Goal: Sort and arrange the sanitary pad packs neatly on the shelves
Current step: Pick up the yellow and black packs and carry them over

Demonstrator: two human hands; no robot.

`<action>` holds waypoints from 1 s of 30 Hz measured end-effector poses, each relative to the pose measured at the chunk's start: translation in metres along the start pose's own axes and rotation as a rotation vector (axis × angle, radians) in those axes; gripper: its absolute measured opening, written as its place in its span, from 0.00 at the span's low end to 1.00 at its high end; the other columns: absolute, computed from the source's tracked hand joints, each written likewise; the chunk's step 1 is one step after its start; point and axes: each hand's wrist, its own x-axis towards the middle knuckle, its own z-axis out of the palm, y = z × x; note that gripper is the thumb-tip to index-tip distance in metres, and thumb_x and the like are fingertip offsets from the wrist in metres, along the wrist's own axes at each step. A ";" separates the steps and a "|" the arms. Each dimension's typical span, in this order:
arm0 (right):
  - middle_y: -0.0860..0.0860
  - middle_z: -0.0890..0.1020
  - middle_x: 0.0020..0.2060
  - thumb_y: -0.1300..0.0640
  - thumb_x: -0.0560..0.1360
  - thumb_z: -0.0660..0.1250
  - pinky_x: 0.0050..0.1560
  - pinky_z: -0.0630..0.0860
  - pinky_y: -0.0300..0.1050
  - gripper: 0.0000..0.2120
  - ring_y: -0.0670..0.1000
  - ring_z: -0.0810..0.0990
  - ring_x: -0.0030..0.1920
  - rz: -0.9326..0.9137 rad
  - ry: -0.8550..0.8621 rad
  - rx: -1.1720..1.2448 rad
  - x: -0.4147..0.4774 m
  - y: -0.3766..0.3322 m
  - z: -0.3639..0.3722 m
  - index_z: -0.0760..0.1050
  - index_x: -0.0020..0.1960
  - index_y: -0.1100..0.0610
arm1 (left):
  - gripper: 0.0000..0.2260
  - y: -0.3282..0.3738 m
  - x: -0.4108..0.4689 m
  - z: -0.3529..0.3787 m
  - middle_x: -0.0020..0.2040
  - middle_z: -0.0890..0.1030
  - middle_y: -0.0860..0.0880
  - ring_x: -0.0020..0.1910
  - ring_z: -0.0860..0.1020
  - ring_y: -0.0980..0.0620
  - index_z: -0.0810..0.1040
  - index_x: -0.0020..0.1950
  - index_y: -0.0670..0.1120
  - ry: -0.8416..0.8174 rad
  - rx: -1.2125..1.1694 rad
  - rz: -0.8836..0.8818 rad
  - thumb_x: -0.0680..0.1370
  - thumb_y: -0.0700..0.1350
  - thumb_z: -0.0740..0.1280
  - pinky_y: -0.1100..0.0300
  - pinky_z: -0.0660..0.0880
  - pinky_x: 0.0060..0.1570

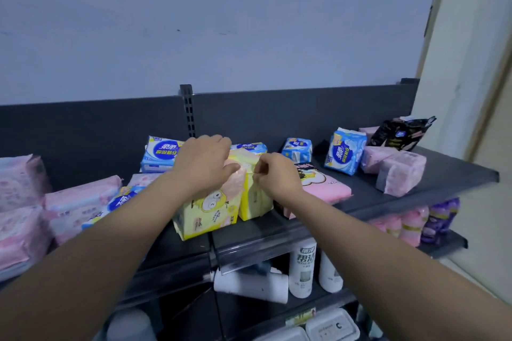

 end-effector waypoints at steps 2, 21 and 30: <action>0.51 0.82 0.44 0.63 0.72 0.66 0.47 0.73 0.44 0.05 0.53 0.79 0.47 0.003 0.000 0.048 -0.001 0.001 -0.003 0.79 0.43 0.56 | 0.16 0.007 0.004 -0.003 0.56 0.73 0.51 0.59 0.71 0.48 0.69 0.65 0.54 -0.134 -0.031 0.087 0.77 0.50 0.61 0.52 0.67 0.56; 0.50 0.76 0.63 0.39 0.65 0.74 0.57 0.73 0.47 0.31 0.55 0.74 0.64 -0.238 -0.460 -0.521 0.016 0.136 -0.068 0.71 0.65 0.48 | 0.05 0.053 0.041 0.052 0.45 0.80 0.53 0.50 0.72 0.49 0.79 0.45 0.51 0.055 0.283 -0.026 0.76 0.44 0.63 0.54 0.63 0.44; 0.52 0.74 0.39 0.53 0.81 0.60 0.41 0.64 0.48 0.09 0.56 0.72 0.43 -0.036 0.043 0.049 0.076 0.224 -0.152 0.64 0.49 0.58 | 0.06 0.108 0.088 0.063 0.48 0.78 0.55 0.53 0.70 0.51 0.76 0.49 0.52 -0.024 0.426 -0.145 0.77 0.44 0.60 0.59 0.63 0.43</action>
